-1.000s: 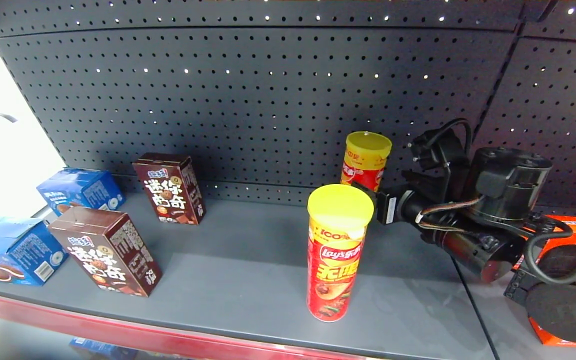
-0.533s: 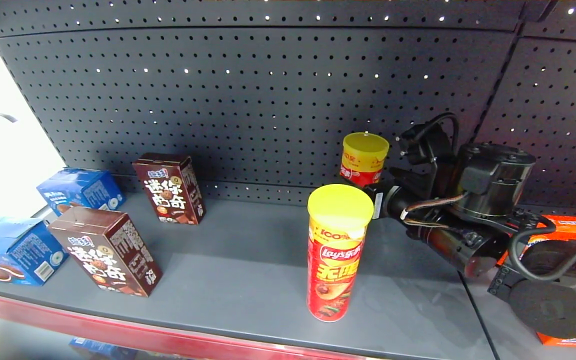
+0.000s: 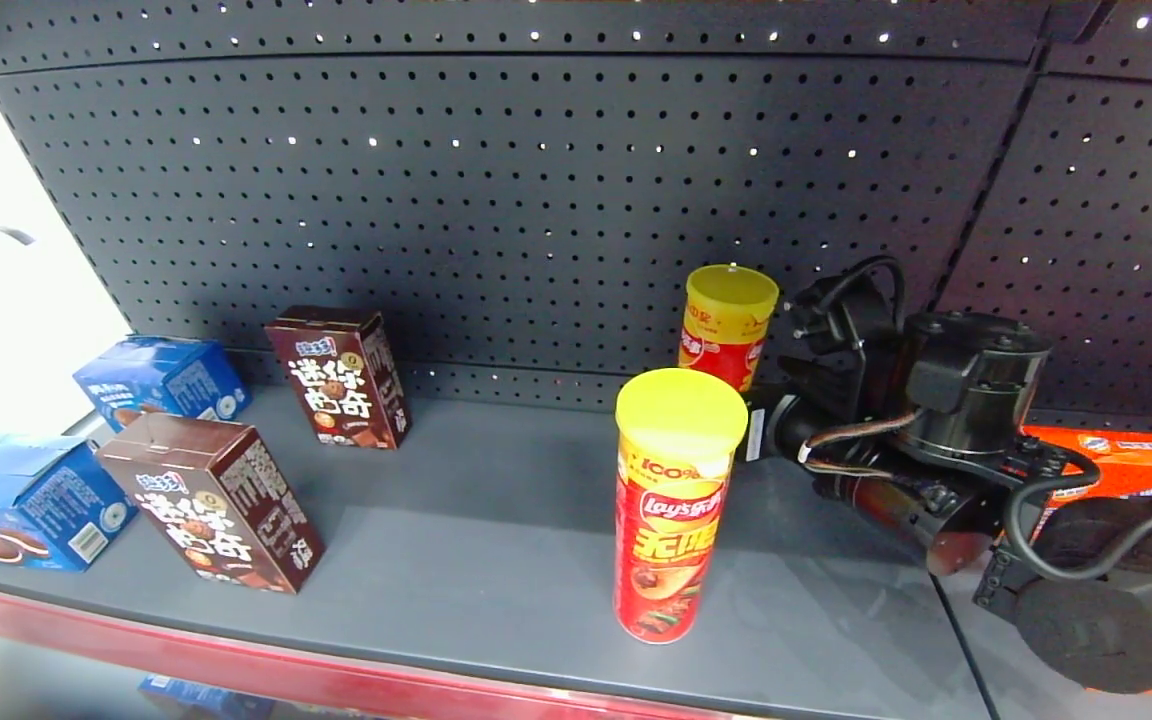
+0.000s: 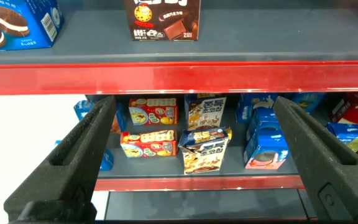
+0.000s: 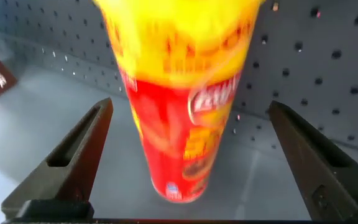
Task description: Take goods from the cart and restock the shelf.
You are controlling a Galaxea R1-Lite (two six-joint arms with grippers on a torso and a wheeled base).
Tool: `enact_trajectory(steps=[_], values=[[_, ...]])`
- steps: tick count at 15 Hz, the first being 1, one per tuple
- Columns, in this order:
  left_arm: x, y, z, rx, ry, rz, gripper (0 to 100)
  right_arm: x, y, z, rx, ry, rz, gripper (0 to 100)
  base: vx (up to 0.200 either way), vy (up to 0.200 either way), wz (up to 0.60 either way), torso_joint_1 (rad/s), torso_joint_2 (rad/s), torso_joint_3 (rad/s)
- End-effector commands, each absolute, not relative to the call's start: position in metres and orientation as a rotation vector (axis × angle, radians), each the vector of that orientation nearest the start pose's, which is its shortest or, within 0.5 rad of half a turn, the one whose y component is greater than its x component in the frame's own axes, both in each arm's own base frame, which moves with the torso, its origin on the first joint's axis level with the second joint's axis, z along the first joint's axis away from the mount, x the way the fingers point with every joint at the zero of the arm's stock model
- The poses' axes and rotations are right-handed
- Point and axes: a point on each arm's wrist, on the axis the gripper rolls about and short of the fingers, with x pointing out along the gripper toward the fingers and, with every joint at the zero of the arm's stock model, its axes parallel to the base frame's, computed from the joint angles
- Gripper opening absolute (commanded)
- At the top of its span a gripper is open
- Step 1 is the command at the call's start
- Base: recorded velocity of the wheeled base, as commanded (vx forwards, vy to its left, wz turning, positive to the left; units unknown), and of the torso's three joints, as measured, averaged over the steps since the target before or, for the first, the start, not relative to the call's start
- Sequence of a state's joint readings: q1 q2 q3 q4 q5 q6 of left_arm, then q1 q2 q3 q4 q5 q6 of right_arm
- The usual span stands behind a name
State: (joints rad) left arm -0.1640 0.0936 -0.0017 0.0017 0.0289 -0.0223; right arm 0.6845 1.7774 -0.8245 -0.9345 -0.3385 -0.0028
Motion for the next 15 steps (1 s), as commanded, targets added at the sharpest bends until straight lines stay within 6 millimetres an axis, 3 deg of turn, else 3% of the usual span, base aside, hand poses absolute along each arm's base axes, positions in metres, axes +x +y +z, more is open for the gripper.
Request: enact_trajectory(steps=[1,11,15], values=[[-0.015,0.003,0.078,-0.014,0.096,-0.134,100,0.25,0.194,0.191,-0.02,0.026,0.345,100,0.0,0.0,0.0,0.0,0.0,0.0],[-0.015,0.003,0.078,-0.014,0.096,-0.134,100,0.225,0.144,0.182,-0.057,0.08,0.264,100,0.0,0.0,0.0,0.0,0.0,0.0],[-0.015,0.003,0.078,-0.014,0.096,-0.134,100,0.234,0.132,0.179,-0.058,0.091,0.194,100,0.0,0.0,0.0,0.0,0.0,0.0]])
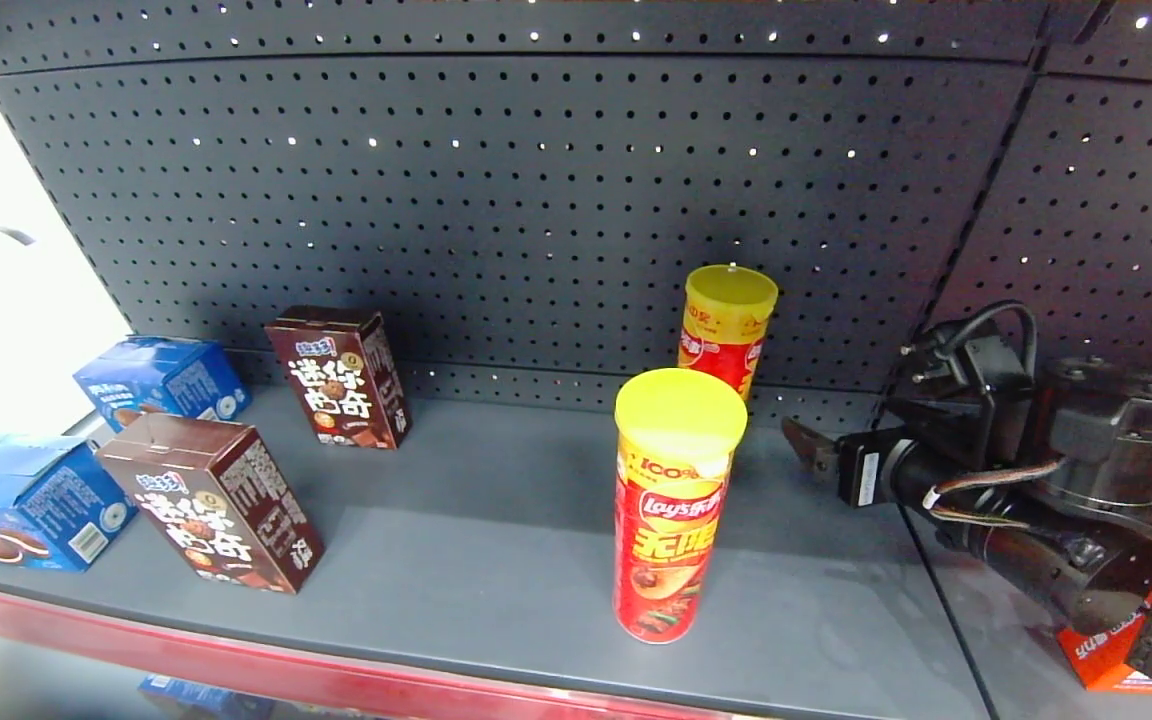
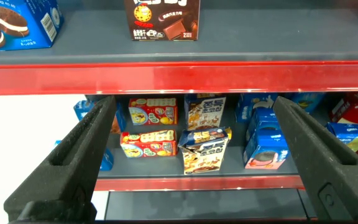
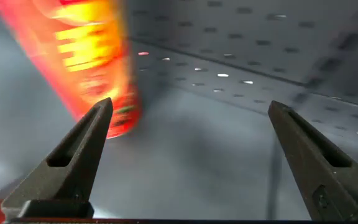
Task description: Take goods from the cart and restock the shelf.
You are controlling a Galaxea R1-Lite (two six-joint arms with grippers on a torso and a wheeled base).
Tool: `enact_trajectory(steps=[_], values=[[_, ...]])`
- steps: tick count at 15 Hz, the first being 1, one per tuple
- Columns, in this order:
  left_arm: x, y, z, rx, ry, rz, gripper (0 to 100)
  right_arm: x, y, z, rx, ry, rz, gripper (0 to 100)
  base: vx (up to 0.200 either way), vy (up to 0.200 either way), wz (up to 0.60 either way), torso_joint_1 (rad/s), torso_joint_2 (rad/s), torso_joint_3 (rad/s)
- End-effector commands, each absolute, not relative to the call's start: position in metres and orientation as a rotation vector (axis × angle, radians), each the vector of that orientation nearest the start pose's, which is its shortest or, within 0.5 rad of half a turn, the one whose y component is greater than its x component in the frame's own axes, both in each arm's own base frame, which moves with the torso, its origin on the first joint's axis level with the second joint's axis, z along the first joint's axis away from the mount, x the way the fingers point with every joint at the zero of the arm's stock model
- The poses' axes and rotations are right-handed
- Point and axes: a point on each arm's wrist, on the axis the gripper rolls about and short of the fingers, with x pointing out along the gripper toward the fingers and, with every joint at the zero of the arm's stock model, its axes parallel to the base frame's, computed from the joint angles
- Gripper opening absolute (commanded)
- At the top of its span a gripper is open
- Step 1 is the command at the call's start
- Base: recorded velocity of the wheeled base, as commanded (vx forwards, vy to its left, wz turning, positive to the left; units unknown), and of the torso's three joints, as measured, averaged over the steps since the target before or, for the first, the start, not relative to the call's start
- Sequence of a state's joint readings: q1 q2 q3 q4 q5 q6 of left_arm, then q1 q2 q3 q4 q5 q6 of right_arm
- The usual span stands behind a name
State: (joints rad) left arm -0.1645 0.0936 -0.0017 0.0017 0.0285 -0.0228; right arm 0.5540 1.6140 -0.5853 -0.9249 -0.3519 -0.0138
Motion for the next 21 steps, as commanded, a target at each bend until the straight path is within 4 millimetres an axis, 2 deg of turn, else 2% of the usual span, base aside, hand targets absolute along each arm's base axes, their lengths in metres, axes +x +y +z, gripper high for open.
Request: enact_trajectory(steps=[1,5,7,15,21], values=[[-0.015,0.003,0.078,-0.014,0.096,-0.134,100,0.241,0.134,0.174,-0.061,0.104,0.178,100,0.0,0.0,0.0,0.0,0.0,0.0],[-0.015,0.003,0.078,-0.014,0.096,-0.134,100,0.271,0.144,0.158,-0.054,0.11,0.156,100,0.0,0.0,0.0,0.0,0.0,0.0],[-0.015,0.003,0.078,-0.014,0.096,-0.134,100,0.277,0.149,0.157,-0.052,0.104,0.161,100,0.0,0.0,0.0,0.0,0.0,0.0],[-0.015,0.003,0.078,-0.014,0.096,-0.134,100,0.266,0.166,0.16,-0.051,0.093,0.238,100,0.0,0.0,0.0,0.0,0.0,0.0],[-0.015,0.003,0.078,-0.014,0.096,-0.134,100,0.26,0.171,0.165,-0.045,0.079,0.261,100,0.0,0.0,0.0,0.0,0.0,0.0]])
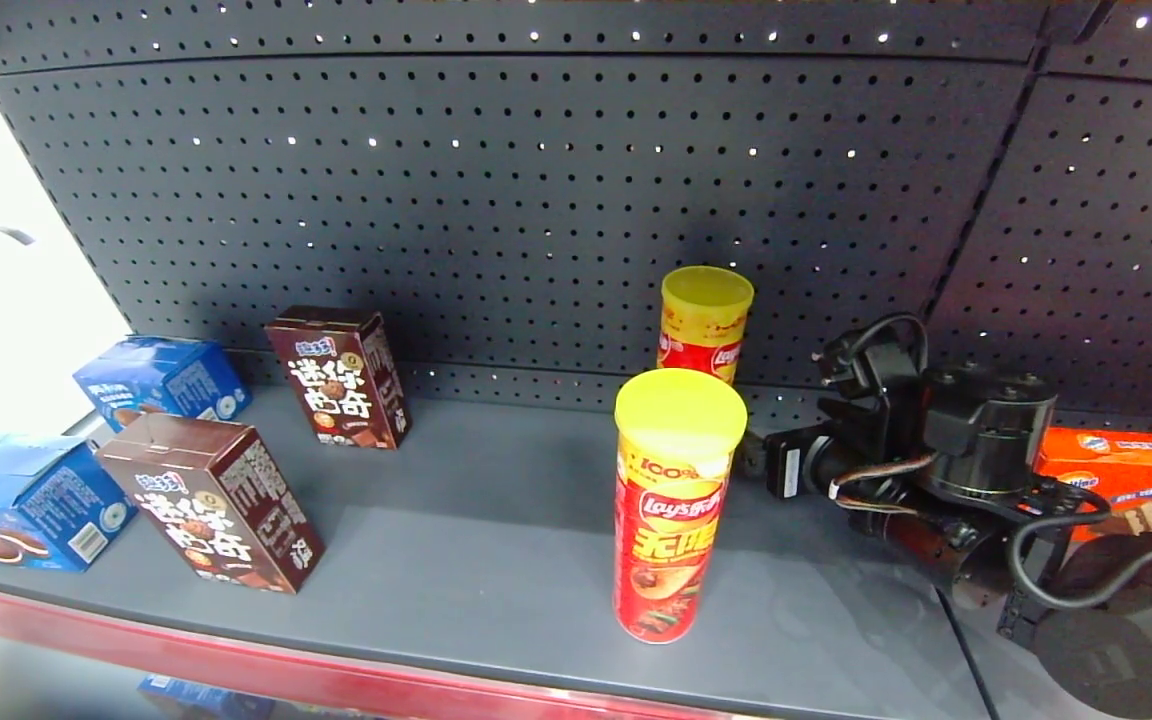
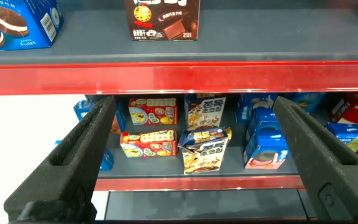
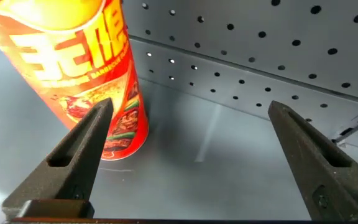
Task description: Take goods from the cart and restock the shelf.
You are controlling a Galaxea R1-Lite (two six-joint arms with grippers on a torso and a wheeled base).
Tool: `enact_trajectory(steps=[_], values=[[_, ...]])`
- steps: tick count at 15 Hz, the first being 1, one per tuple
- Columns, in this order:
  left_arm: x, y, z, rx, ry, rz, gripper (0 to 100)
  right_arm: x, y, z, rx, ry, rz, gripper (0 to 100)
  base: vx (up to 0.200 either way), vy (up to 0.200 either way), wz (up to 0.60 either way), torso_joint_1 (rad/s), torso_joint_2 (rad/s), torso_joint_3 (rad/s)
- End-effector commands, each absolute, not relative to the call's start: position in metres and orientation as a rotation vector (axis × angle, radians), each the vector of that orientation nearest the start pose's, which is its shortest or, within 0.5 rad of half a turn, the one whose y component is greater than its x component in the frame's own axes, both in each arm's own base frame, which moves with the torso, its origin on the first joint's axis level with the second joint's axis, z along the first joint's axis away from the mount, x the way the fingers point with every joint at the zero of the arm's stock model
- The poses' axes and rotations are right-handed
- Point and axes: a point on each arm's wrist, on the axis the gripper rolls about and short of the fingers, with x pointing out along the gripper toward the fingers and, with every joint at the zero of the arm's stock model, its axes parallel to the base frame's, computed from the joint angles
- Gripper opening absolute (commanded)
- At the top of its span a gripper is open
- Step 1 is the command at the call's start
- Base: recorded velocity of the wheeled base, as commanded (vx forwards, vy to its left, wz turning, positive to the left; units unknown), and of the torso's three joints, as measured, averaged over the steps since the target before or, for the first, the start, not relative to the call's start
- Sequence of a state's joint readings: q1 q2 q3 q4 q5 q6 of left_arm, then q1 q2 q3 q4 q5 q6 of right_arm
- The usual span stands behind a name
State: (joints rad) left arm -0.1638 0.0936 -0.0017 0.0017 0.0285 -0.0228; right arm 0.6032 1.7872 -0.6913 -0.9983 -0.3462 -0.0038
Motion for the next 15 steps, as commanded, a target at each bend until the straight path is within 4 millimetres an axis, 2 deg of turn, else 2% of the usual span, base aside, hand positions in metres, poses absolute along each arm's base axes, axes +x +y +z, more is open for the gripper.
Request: enact_trajectory(steps=[1,9,15], values=[[-0.015,0.003,0.078,-0.014,0.096,-0.134,100,0.26,0.171,0.166,-0.042,0.075,0.264,100,0.0,0.0,0.0,0.0,0.0,0.0],[-0.015,0.003,0.078,-0.014,0.096,-0.134,100,0.239,0.177,0.169,-0.041,0.071,0.324,100,0.0,0.0,0.0,0.0,0.0,0.0],[-0.015,0.003,0.078,-0.014,0.096,-0.134,100,0.251,0.189,0.168,-0.039,0.067,0.351,100,0.0,0.0,0.0,0.0,0.0,0.0]])
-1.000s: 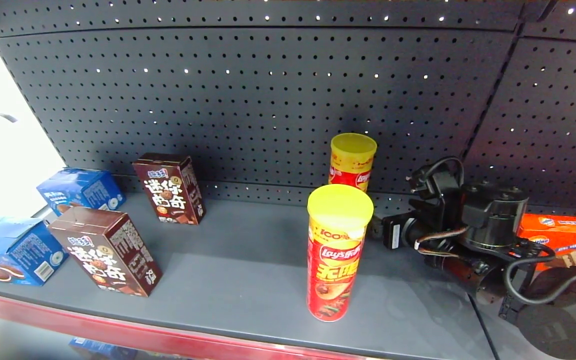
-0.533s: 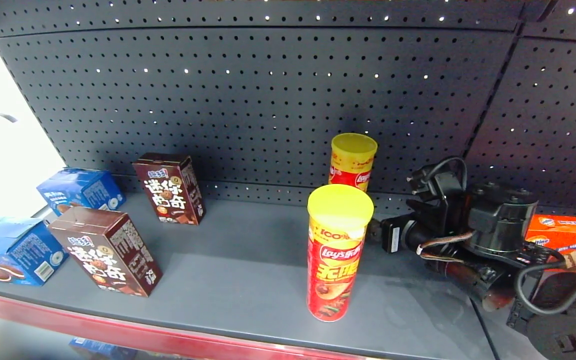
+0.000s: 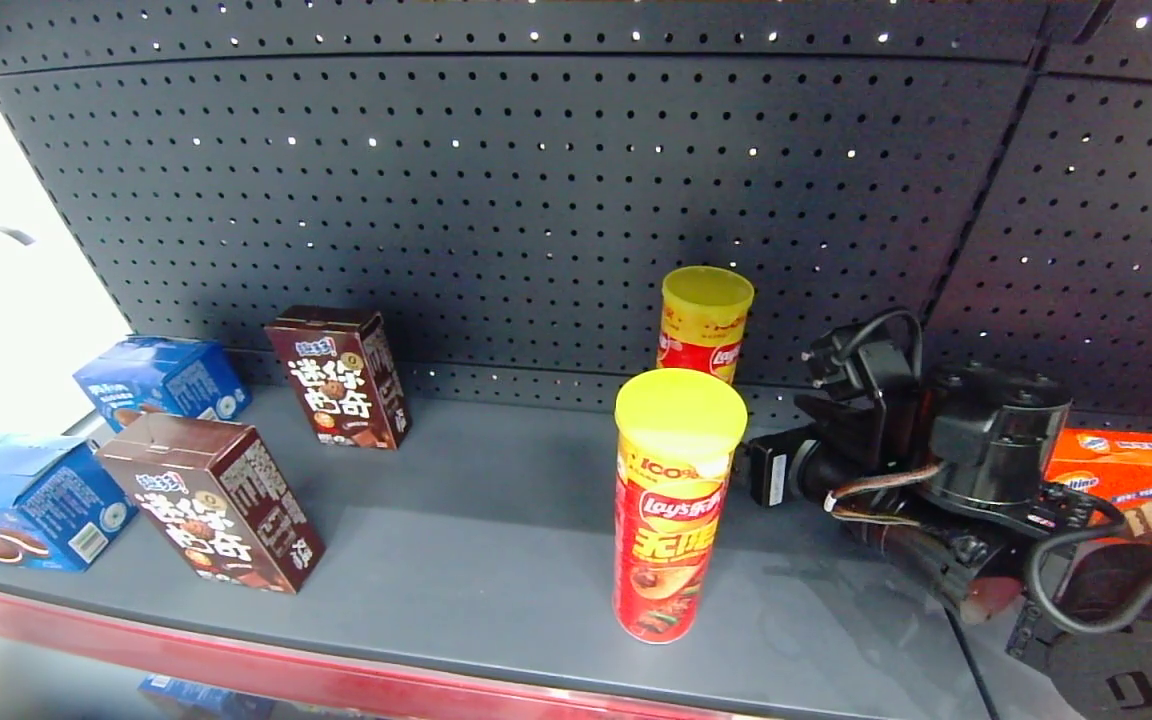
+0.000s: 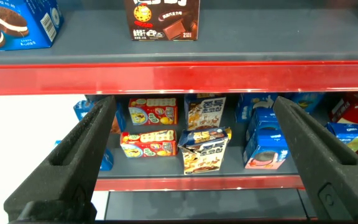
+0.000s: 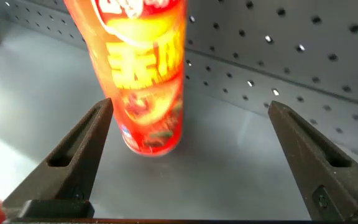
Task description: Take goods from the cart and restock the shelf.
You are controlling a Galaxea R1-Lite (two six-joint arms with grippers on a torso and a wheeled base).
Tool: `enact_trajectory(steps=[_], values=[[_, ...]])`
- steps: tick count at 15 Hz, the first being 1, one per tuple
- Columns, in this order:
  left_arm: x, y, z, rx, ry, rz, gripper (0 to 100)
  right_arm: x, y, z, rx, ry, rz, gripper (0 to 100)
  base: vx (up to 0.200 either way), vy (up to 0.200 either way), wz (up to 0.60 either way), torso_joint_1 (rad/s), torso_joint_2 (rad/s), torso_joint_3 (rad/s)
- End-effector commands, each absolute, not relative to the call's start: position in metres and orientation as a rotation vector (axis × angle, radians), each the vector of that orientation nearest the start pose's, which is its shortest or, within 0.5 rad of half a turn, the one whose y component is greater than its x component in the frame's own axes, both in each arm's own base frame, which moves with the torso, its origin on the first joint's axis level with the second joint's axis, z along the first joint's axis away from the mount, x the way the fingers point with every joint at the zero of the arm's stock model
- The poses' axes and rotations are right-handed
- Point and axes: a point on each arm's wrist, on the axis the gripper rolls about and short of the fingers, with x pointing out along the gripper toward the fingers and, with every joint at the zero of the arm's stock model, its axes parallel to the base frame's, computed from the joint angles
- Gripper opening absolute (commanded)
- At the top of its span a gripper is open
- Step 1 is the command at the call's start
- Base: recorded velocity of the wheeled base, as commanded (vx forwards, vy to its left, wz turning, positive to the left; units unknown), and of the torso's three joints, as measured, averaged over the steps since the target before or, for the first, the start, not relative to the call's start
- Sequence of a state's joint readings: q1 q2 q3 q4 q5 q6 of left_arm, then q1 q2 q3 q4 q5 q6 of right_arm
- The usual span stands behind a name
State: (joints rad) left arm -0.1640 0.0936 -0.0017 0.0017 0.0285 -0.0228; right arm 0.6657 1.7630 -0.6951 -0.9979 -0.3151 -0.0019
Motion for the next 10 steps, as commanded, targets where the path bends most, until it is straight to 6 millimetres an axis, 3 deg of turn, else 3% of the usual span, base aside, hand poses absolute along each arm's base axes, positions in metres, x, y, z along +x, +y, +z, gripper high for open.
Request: enact_trajectory(steps=[1,10], values=[[-0.015,0.003,0.078,-0.014,0.096,-0.134,100,0.257,0.192,0.168,-0.035,0.062,0.35,100,0.0,0.0,0.0,0.0,0.0,0.0],[-0.015,0.003,0.078,-0.014,0.096,-0.134,100,0.274,0.204,0.172,-0.025,0.04,0.341,100,0.0,0.0,0.0,0.0,0.0,0.0]])
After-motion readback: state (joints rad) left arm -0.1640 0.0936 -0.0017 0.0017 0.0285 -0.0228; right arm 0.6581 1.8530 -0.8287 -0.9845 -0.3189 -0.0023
